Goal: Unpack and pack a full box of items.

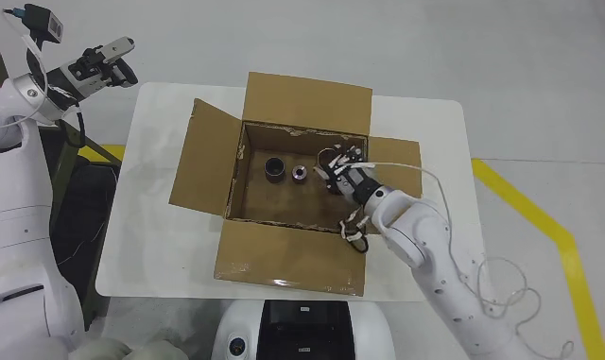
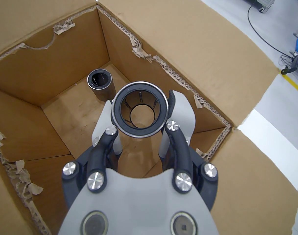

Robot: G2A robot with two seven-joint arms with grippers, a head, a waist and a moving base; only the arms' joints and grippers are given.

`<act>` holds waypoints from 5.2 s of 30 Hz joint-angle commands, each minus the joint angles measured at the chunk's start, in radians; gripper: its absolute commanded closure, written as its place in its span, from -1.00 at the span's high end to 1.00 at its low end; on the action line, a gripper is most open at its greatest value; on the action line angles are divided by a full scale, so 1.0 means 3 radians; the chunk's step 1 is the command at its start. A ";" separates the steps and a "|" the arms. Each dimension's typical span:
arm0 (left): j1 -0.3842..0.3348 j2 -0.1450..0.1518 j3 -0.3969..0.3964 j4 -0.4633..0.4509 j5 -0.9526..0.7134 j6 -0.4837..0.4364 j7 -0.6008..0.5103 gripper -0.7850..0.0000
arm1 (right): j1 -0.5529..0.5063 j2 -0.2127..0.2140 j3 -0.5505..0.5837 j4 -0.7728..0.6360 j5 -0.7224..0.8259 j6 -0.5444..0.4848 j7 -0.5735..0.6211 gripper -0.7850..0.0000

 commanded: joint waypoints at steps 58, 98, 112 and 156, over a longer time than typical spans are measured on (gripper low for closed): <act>0.0000 0.0000 0.0000 0.0000 0.0000 0.0000 0.0000 1.00 | 0.0658 -0.0173 -0.0355 0.0769 0.0301 -0.0082 0.0954 -0.07; 0.0000 0.0000 0.0000 0.0000 0.0000 0.0000 0.0000 1.00 | -0.0596 0.0106 0.0923 -0.0833 0.1360 -0.0754 0.0773 0.18; 0.0000 0.0000 0.0000 0.0000 0.0000 0.0000 0.0000 1.00 | -0.1259 0.0249 0.1943 -0.0818 0.2904 -0.1287 0.0721 0.25; 0.0000 0.0000 0.0000 0.0000 0.0000 0.0000 0.0000 1.00 | -0.1224 0.0417 0.2036 0.0359 0.4035 -0.1477 0.0800 1.00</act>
